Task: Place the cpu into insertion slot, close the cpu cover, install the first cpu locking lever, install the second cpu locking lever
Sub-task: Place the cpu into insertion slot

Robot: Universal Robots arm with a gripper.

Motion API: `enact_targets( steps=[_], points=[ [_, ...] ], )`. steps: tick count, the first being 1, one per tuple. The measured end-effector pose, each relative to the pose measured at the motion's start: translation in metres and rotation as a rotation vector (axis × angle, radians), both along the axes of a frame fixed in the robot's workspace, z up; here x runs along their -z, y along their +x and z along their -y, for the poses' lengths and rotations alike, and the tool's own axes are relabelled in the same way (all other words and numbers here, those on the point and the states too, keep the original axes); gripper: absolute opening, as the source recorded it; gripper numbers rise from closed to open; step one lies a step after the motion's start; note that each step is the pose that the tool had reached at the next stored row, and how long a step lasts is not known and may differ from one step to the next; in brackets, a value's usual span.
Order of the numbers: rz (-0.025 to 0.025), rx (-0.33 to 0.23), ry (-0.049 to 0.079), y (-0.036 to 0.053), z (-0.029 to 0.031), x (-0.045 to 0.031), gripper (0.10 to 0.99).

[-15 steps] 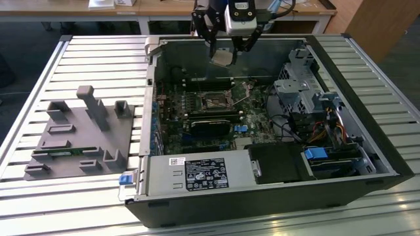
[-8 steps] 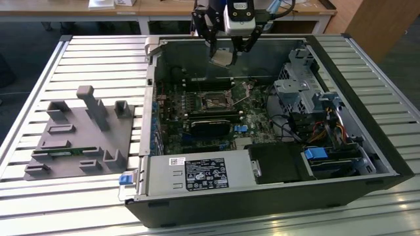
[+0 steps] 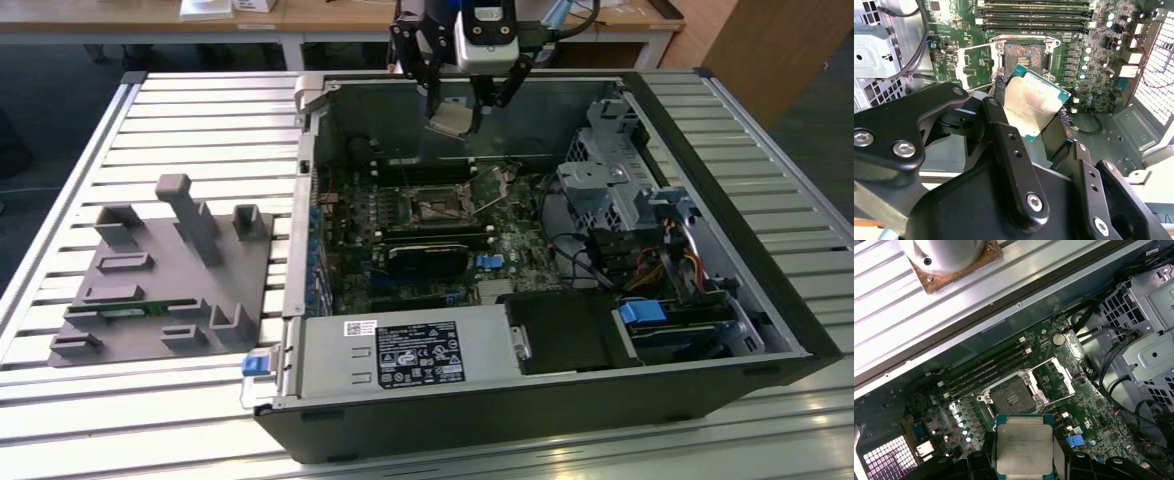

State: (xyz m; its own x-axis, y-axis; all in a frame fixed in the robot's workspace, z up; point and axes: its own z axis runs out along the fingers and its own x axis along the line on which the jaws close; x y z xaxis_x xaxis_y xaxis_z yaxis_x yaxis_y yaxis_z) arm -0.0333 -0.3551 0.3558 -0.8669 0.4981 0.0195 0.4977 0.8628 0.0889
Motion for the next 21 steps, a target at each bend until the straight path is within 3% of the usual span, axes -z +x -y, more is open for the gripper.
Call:
enact_targets(
  steps=[21],
  points=[
    [0.0001,0.038,0.0,-0.0003,0.0,0.0001,0.541]
  ],
)
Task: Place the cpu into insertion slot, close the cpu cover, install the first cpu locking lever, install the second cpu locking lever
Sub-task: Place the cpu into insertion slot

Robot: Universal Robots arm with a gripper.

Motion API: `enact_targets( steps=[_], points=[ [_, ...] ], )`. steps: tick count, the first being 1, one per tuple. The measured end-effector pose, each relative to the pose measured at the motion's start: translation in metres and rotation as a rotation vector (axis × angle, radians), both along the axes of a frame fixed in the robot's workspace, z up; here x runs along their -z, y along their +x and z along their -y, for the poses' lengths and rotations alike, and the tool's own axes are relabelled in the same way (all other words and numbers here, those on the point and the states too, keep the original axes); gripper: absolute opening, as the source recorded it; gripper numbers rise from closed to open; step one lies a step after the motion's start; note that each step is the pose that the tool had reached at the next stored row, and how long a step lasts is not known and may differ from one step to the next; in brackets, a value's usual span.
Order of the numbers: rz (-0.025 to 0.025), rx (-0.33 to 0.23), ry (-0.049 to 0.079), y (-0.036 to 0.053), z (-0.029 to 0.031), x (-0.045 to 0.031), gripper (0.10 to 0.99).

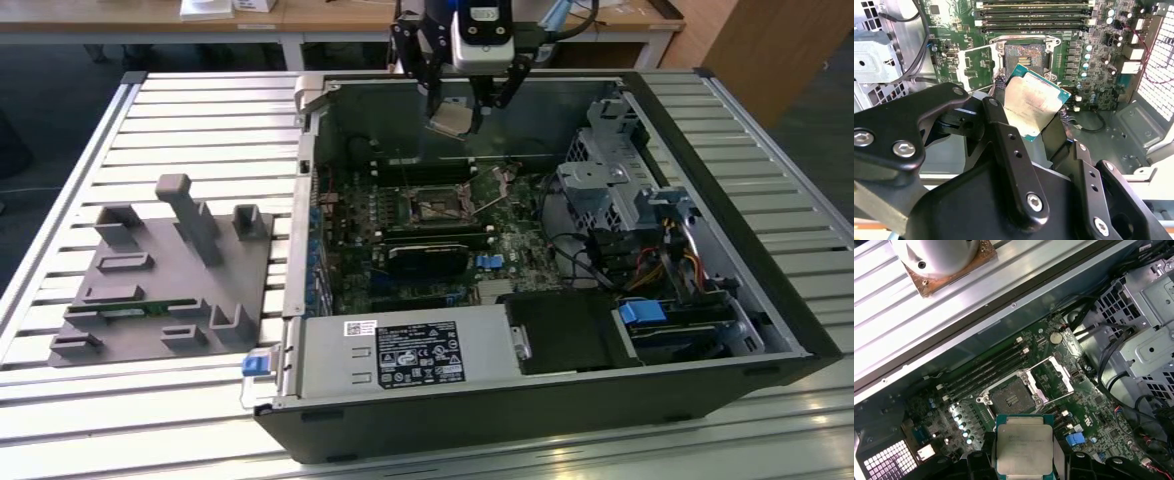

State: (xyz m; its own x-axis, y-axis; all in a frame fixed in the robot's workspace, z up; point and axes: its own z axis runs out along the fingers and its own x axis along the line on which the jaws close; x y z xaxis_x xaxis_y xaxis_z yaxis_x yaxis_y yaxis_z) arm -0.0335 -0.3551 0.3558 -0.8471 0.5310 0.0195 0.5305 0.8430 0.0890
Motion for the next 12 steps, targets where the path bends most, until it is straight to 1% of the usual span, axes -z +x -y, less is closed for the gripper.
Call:
enact_targets(
  steps=[12],
  points=[
    [0.0,0.029,0.0,0.0,0.0,0.0,0.541]
  ],
)
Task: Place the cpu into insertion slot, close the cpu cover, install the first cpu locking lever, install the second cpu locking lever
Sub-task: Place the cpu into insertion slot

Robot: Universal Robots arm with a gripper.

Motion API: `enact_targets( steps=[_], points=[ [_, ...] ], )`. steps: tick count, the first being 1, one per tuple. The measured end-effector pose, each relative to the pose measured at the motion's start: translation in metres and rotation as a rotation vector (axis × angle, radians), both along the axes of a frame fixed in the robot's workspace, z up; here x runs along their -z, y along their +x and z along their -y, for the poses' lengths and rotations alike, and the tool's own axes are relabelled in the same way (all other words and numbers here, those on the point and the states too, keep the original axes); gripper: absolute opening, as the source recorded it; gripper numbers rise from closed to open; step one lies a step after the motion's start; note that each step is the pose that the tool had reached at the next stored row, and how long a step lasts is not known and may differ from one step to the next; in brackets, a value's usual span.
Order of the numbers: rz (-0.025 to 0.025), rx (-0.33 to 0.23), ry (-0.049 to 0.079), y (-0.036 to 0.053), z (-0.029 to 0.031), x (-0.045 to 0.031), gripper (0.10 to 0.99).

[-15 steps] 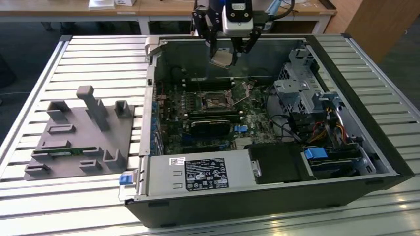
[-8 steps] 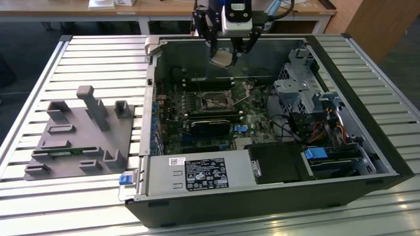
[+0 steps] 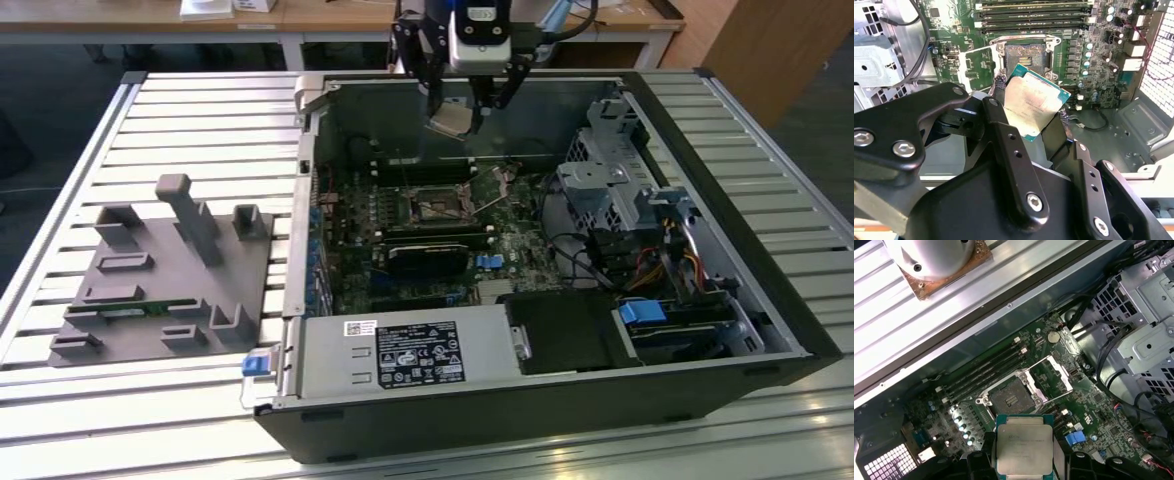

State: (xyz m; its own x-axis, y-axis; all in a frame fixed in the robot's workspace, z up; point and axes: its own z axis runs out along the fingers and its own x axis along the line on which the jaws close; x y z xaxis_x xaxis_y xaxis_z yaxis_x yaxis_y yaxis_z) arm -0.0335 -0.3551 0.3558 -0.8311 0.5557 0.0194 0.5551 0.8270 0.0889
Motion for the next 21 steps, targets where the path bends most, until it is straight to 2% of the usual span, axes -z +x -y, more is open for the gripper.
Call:
enact_targets(
  steps=[21],
  points=[
    [0.0,0.063,0.0,0.0,0.0,0.0001,0.541]
  ],
)
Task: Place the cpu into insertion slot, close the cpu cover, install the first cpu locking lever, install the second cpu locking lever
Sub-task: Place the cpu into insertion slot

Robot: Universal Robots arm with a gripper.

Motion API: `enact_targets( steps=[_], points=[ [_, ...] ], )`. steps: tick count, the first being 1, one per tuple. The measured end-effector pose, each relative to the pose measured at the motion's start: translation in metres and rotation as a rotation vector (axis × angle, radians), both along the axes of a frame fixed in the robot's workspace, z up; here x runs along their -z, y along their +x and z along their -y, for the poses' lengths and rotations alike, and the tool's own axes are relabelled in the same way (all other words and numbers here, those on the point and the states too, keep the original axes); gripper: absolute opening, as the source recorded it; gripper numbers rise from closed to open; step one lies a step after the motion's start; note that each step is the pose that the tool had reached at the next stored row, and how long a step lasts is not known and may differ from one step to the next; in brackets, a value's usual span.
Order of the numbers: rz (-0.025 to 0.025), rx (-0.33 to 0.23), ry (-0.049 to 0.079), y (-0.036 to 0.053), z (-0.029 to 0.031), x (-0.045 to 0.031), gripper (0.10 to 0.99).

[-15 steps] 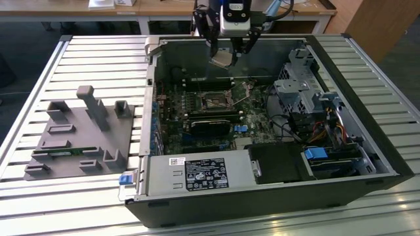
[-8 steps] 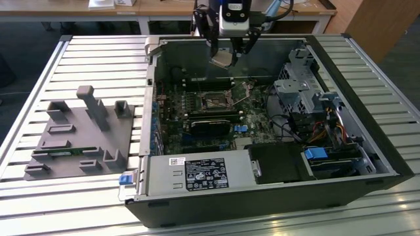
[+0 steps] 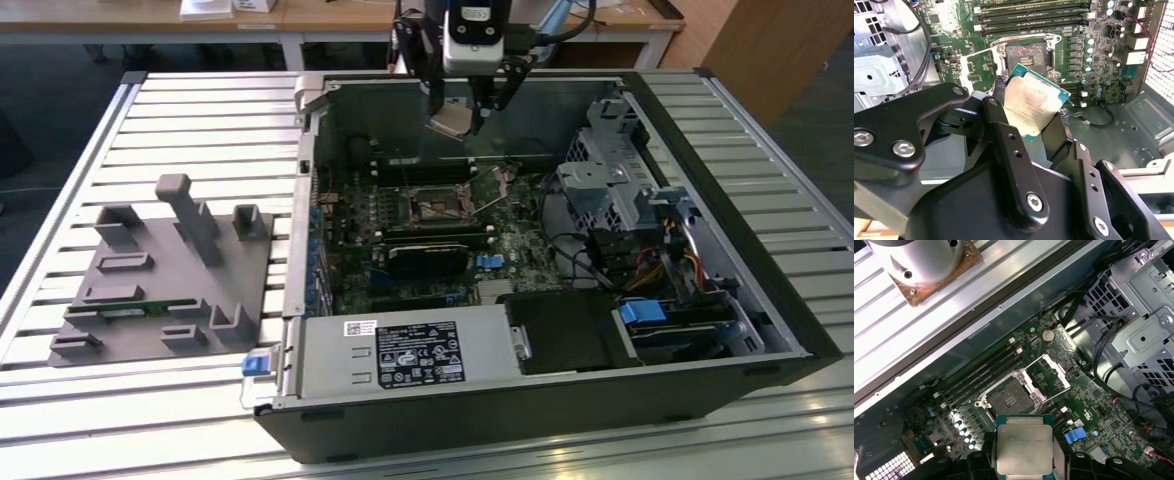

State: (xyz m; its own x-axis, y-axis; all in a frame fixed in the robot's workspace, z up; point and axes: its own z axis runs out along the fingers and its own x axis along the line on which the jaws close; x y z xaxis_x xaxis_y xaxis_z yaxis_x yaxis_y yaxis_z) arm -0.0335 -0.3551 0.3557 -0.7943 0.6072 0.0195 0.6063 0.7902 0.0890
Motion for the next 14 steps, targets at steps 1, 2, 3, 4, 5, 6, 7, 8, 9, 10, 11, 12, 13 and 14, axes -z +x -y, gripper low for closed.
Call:
enact_targets(
  steps=[1,2,3,4,5,6,7,8,9,10,11,12,13,14],
  points=[
    [0.0,0.003,0.0,0.0,0.0,0.0,0.541],
    [0.0,0.007,0.0,0.0,0.0,0.0,0.541],
    [0.0,0.01,0.0,0.0,0.0,0.0,0.541],
    [0.0,0.013,0.0,0.0,0.0,0.0,0.541],
    [0.0,0.016,0.0,0.0,0.0,0.0,0.541],
    [0.0,0.019,0.0,0.0,0.0,0.0001,0.541],
    [0.0,0.022,0.0,0.0,0.0,0.0001,0.541],
    [0.0,0.026,0.0,0.0,0.0,0.0001,0.541],
    [0.0,0.029,0.0,0.0,0.0,0.0001,0.541],
    [0.0,0.032,0.0,0.0,0.0,0.0001,0.541],
    [-0.0001,0.035,0.0,0.0,0.0,0.0001,0.541],
    [0.0,0.038,0.0,0.0,0.0,0.0001,0.541],
    [0.0,0.041,0.0,0.0,0.0,0.0001,0.541],
    [0.0,0.043,0.0,0.0,0.0,0.0001,0.541]
  ],
)
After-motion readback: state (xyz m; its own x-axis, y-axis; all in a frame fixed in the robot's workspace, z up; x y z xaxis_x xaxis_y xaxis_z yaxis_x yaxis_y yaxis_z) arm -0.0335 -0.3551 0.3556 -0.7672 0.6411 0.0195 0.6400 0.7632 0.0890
